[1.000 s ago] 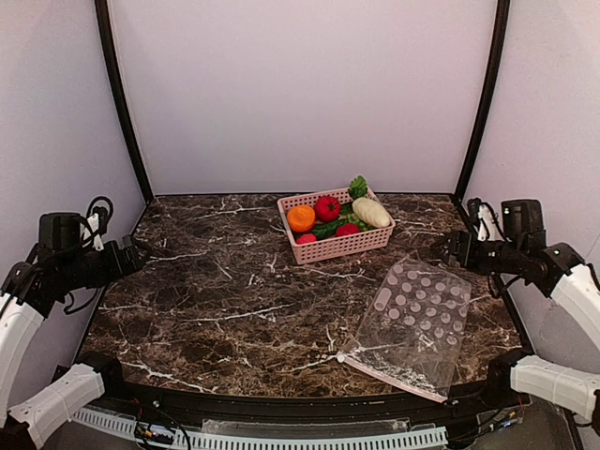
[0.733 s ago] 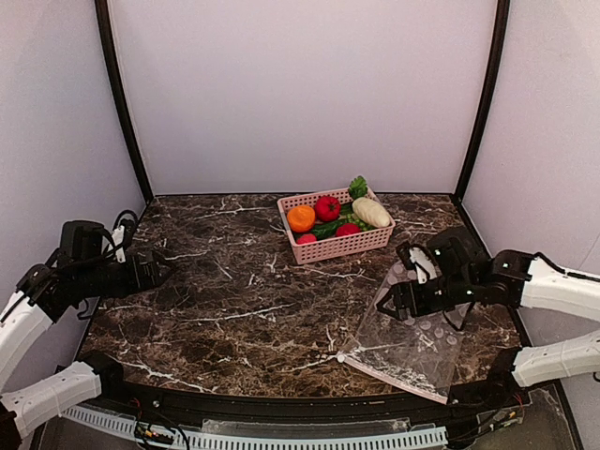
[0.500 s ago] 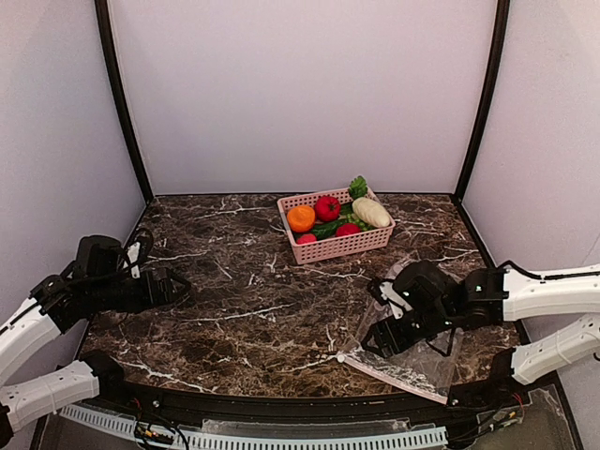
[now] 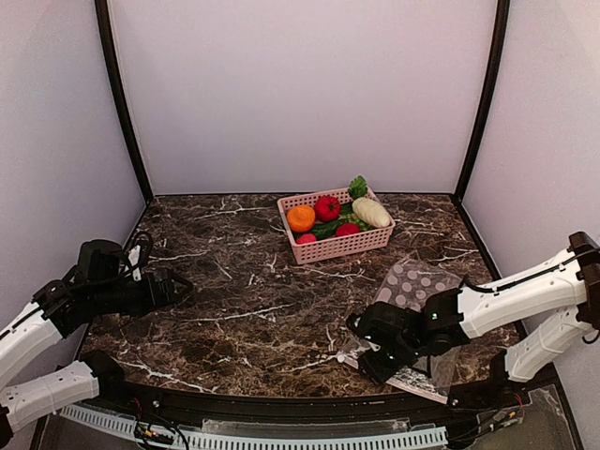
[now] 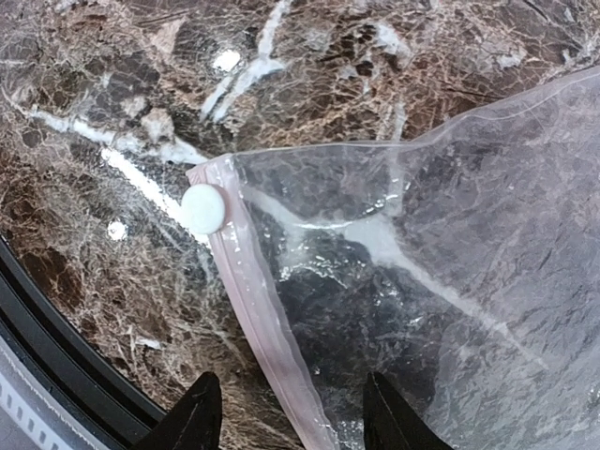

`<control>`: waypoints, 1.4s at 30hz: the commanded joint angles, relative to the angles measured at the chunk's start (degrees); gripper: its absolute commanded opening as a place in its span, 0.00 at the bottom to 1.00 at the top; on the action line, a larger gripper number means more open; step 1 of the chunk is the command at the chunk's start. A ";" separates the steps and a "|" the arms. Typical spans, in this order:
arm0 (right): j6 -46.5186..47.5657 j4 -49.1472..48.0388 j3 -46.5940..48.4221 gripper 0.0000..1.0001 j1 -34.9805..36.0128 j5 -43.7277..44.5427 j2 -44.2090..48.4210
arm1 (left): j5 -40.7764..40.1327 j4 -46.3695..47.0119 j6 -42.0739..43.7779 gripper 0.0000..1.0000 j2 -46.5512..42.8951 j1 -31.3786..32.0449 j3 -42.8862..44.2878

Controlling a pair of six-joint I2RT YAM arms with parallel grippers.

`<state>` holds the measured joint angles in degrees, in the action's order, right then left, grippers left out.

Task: Place the food in the zip-top bag and seal the zipper
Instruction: Pick up the zipper food storage bag from the center of the board.

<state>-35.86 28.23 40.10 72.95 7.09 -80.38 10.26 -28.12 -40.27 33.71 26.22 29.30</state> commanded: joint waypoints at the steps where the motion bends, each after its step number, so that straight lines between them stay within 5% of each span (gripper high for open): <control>1: 0.04 -0.57 2.09 0.49 1.42 3.78 -2.76 | 0.41 0.78 -0.40 1.00 0.03 0.33 -0.94; 13: -0.09 -1.06 2.82 0.38 1.54 6.13 -6.94 | 0.84 0.78 -0.57 1.00 0.06 0.33 -1.54; 23: -1.19 -6.48 0.61 0.00 1.49 4.84 -3.21 | 2.73 1.72 -0.10 1.00 1.79 0.40 -0.94; 36: -1.81 -7.41 1.60 0.00 0.53 5.62 -0.31 | -1.35 9.57 -4.92 1.00 6.40 11.66 -1.48; 42: -3.37 -2.19 4.72 0.42 0.12 9.56 -3.03 | -3.28 14.06 -6.39 1.00 10.79 16.26 -1.34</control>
<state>-37.87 22.81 42.26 73.45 13.47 -81.56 9.13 -18.28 -44.95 42.65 40.75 28.73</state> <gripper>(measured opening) 0.342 0.996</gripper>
